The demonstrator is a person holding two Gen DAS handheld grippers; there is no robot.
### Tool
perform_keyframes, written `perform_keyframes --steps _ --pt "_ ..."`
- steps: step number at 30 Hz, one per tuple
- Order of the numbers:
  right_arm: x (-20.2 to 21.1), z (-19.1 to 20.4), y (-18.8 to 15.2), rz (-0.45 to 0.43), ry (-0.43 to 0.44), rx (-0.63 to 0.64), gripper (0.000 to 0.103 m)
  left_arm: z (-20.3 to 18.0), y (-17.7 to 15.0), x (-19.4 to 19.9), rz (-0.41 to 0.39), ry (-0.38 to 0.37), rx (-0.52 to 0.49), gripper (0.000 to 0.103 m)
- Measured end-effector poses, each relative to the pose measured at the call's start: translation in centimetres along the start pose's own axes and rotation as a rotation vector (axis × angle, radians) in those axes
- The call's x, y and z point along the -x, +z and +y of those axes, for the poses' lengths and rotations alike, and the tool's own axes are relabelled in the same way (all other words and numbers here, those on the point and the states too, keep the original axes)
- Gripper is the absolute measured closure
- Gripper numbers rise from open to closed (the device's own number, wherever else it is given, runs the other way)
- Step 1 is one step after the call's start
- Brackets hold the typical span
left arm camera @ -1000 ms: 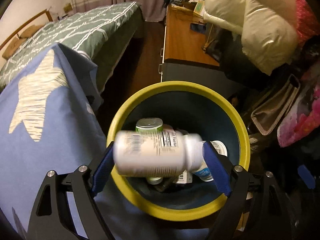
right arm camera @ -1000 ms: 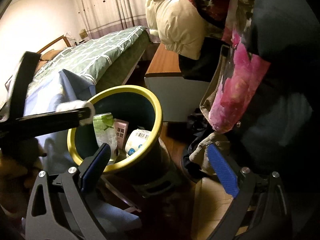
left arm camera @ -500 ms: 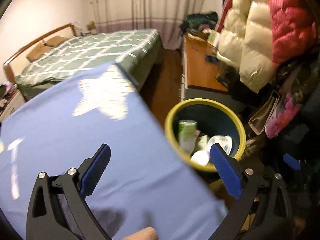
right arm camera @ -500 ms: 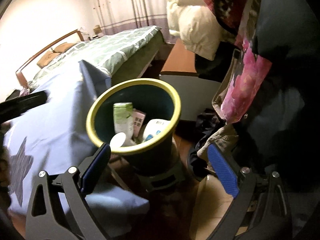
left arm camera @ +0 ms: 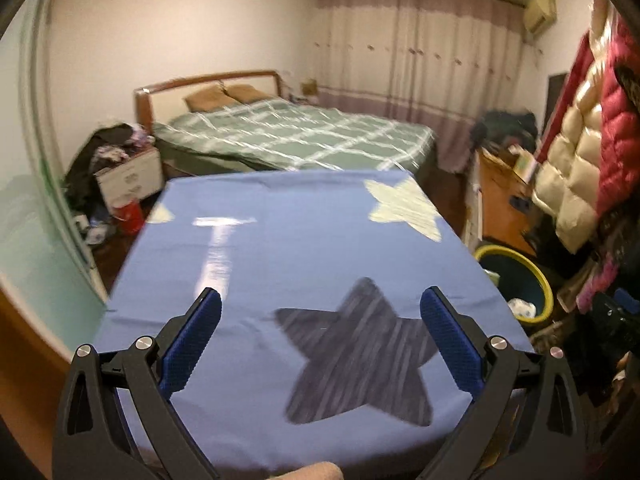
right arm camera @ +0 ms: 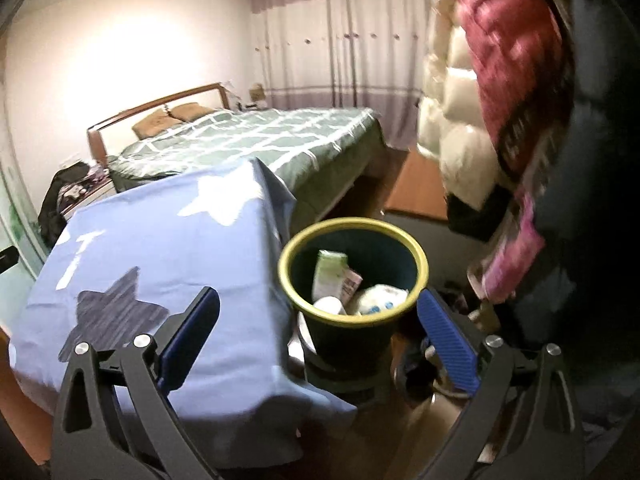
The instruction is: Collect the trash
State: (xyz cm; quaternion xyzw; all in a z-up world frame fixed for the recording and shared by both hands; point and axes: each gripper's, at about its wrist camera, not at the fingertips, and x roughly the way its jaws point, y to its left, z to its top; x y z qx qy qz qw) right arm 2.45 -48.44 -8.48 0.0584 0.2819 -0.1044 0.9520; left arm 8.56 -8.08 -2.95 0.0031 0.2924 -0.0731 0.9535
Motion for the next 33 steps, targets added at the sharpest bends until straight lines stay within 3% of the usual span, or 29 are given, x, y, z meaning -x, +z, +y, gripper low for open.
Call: perform_keyframes --steps 7,33 --pt "1.4 2.2 1.0 -0.029 0.033 0.023 0.008 1.6 -1.5 3.6 -0.083 0.065 -0.008 0.005" --pt "1.3 3.8 1.0 -0.023 0.056 0.040 0.008 1.0 -1.3 2.4 -0.056 0.070 0.014 0.005"
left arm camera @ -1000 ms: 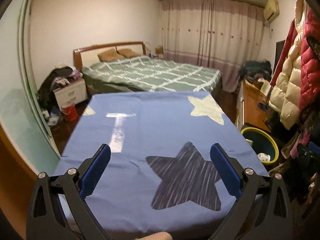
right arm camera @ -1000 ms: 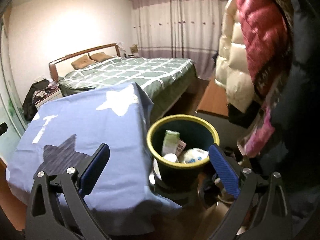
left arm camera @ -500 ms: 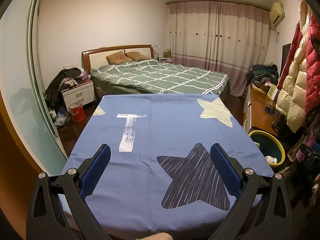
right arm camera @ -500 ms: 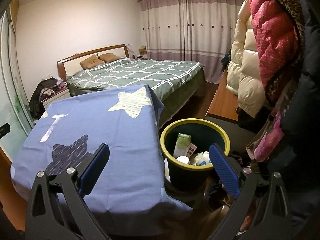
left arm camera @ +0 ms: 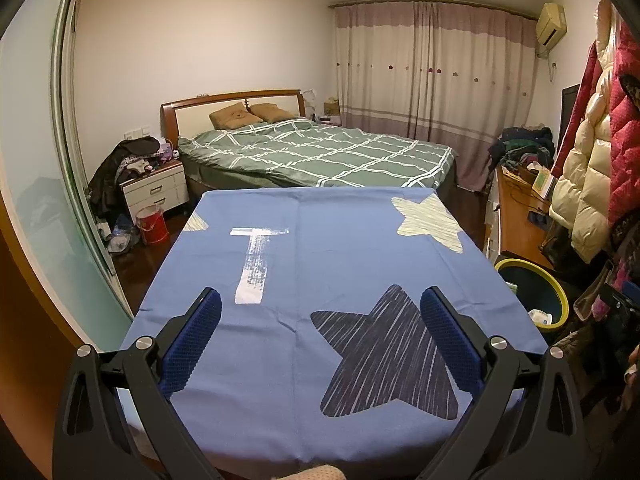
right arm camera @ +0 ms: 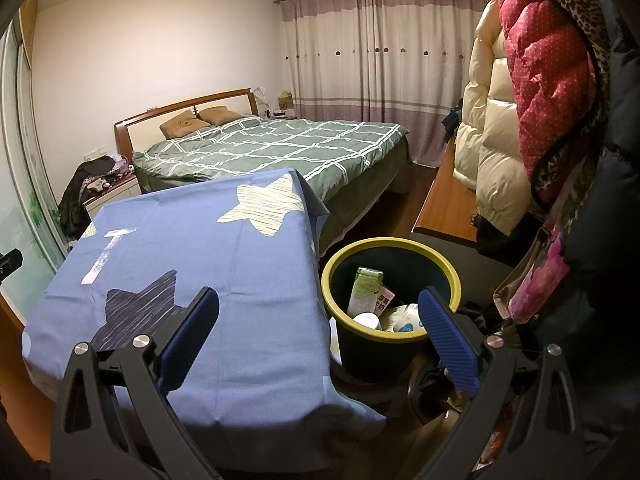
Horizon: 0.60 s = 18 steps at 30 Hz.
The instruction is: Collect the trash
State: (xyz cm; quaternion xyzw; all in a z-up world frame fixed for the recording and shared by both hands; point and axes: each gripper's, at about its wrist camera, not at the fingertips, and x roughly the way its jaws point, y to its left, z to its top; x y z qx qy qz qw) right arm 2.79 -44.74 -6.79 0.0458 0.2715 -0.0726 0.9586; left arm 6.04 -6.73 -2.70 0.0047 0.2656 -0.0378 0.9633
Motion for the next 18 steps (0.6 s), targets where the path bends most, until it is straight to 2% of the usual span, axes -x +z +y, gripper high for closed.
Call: perform_keyframes --steps 18 --pt "-0.25 0.20 -0.09 0.004 0.007 -0.003 0.008 -0.11 0.03 -0.03 0.008 -0.011 0.003 0.005"
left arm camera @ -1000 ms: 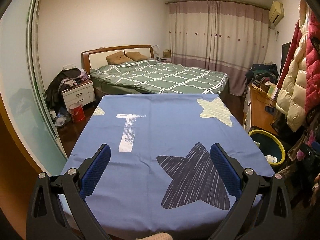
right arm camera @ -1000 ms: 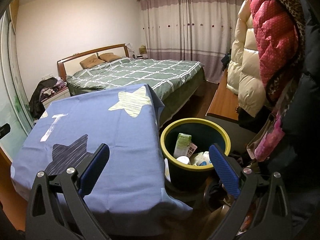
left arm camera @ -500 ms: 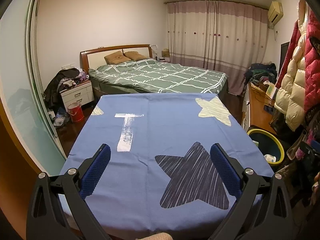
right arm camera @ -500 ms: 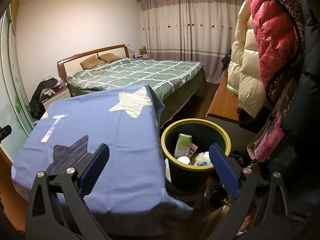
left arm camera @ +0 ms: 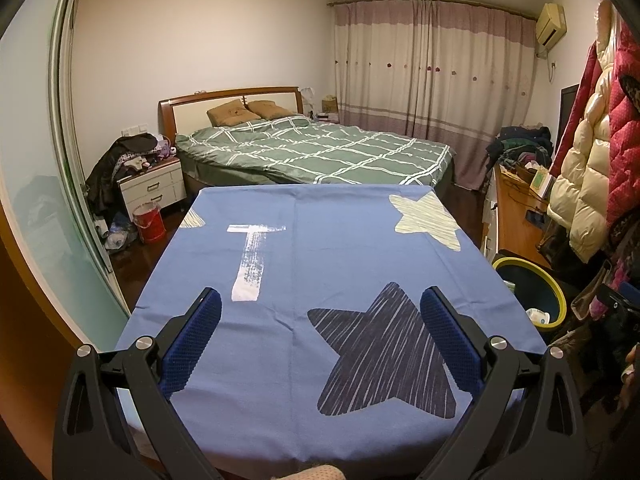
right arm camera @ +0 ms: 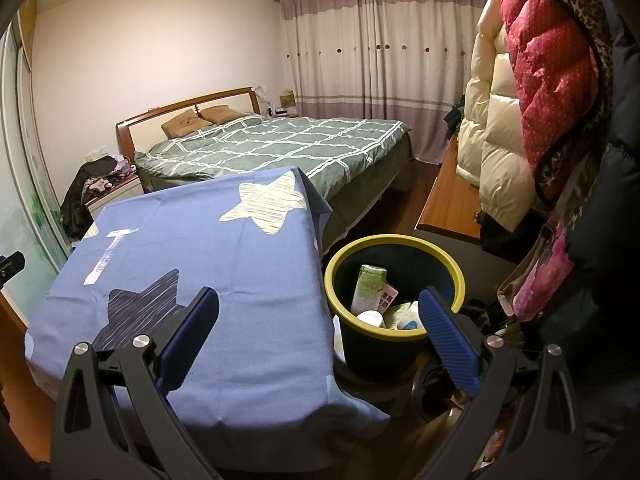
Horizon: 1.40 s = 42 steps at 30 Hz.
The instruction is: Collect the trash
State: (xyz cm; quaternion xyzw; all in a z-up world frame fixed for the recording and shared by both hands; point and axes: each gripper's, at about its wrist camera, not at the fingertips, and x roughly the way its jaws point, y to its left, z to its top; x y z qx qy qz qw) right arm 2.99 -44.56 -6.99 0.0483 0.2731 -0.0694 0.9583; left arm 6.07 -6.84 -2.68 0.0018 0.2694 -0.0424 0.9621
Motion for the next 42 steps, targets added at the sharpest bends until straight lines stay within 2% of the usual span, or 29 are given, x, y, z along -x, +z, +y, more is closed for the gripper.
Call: perform_keyframes --steps 42 --pt "-0.04 0.36 -0.26 0.002 0.003 -0.003 0.008 -0.31 -0.30 -0.30 0.010 -0.006 0.002 0.005"
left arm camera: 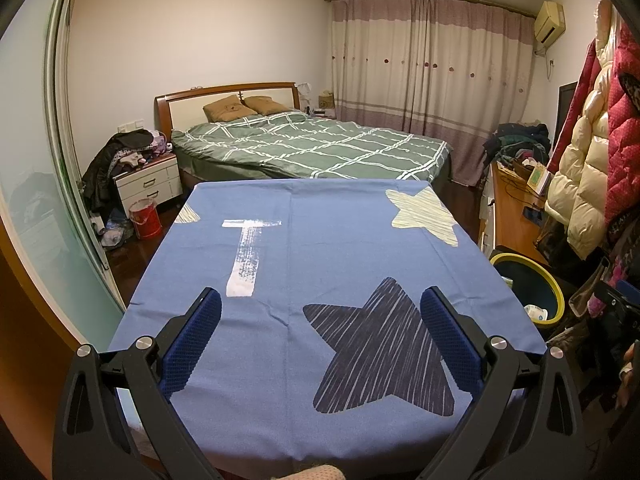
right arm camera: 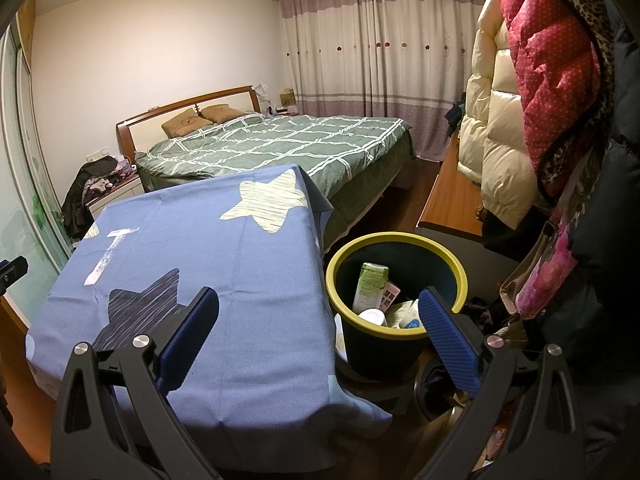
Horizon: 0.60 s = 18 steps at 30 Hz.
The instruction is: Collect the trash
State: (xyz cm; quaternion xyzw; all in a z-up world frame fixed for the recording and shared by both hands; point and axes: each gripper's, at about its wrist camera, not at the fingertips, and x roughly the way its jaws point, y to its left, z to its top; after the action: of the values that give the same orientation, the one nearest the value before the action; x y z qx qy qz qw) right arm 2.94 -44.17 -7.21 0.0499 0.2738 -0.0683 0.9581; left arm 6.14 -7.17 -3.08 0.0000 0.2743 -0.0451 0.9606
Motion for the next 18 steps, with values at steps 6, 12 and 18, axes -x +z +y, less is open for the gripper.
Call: perform_keyframes --steps 6,12,18 --pt "-0.02 -0.17 0.10 0.000 -0.001 0.000 0.008 -0.11 -0.35 -0.14 0.017 -0.028 0.015 0.005" --pt "-0.06 -0.09 0.06 0.002 -0.001 0.000 0.008 -0.42 -0.69 -0.34 0.024 -0.029 0.009 0.005" --pt "-0.26 0.31 -0.19 0.005 0.001 0.002 0.008 -0.13 -0.64 -0.63 0.029 -0.023 0.014 0.005"
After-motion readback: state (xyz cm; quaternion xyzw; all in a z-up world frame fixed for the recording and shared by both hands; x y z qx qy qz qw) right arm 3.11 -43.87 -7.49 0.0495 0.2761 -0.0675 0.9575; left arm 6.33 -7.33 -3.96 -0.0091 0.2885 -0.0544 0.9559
